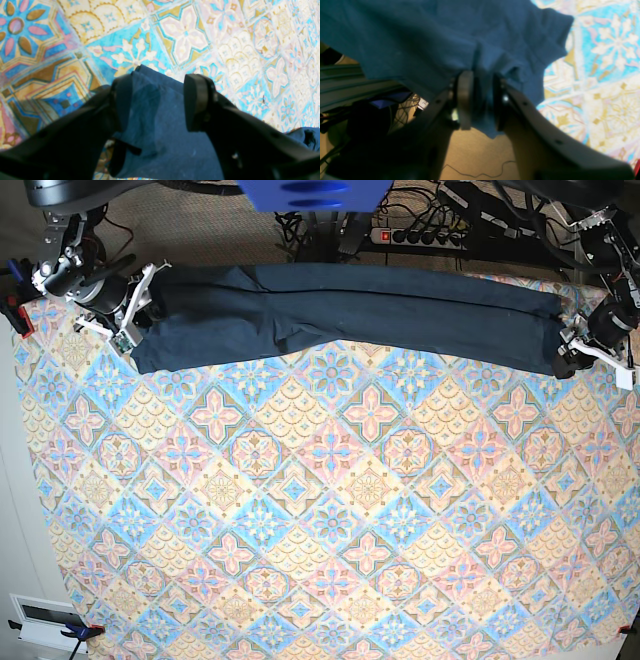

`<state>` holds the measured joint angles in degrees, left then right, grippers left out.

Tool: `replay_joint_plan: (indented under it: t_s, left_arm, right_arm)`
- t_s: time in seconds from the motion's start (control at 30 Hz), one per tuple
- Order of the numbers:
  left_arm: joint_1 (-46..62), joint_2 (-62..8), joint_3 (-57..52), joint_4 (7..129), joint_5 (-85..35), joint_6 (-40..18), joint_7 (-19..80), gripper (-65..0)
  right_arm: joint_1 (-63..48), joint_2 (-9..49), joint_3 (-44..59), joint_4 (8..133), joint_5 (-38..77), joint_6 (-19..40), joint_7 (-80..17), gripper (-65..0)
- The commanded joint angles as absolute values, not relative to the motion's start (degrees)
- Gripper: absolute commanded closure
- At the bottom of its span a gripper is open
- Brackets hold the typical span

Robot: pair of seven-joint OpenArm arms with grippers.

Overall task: Layout the t-shirt on the table in an organized manner, then fold the t-shirt properly
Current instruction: 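Hold the strip ends with both grippers and straighten it, then fold the strip end with the left gripper toward the right gripper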

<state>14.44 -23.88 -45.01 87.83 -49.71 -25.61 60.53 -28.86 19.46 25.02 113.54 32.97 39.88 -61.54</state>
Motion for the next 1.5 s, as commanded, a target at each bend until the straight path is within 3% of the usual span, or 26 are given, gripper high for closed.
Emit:
replay_joint_plan:
  t_s: [0.0,0.13,0.4,0.67,0.83,0.97,1.03,1.1,1.23,1.47]
  left_arm:
    - [14.29,-26.33,-45.58,88.84,-50.68,-26.07,60.09,-32.2]
    - [17.8,-30.11,-45.14,88.84,-50.42,-26.07,60.09,-32.6]
    - [22.29,-37.49,-34.77,88.66,-47.08,-26.07,59.56,-32.7]
    - [19.3,-36.97,-27.03,87.96,-38.02,-26.07,59.47,-32.7]
    - [16.13,-32.48,-25.98,81.19,-34.07,-26.07,57.45,-32.4]
    - [16.4,-29.85,-25.8,83.12,-34.07,-26.24,57.54,-31.7]
    - [17.98,-29.41,-25.1,86.02,-35.56,-28.0,57.63,-27.0]
    - [18.59,-29.41,-25.01,88.04,-38.9,-31.34,57.63,-17.4]
    - [17.01,-29.49,-27.21,87.96,-41.27,-31.78,57.27,0.0]
    - [12.53,-29.41,-41.1,87.6,-36.53,-30.02,57.1,-0.1]
  right_arm:
    - [-28.7,20.18,26.42,114.68,33.54,40.0,-60.26,-15.5]
    - [-28.7,20.18,27.47,114.68,35.38,40.0,-54.73,-15.5]
    - [-24.75,20.18,24.75,114.51,38.2,40.0,-54.11,-15.5]
    - [-23.69,20.18,22.9,114.42,38.2,40.0,-54.02,-15.5]
    - [-23.78,20.18,22.99,114.42,38.2,40.0,-54.11,-15.5]
    - [-23.78,20.18,23.25,114.42,38.29,40.0,-54.11,-15.5]
    - [-23.78,20.18,23.25,114.42,38.29,40.0,-54.11,-15.5]
    - [-23.78,20.18,23.25,114.42,38.29,40.0,-54.11,-15.5]
    - [-23.69,20.18,22.99,114.42,38.29,40.0,-54.2,-15.5]
    - [-23.78,20.18,22.99,114.42,38.29,40.0,-54.2,-15.5]
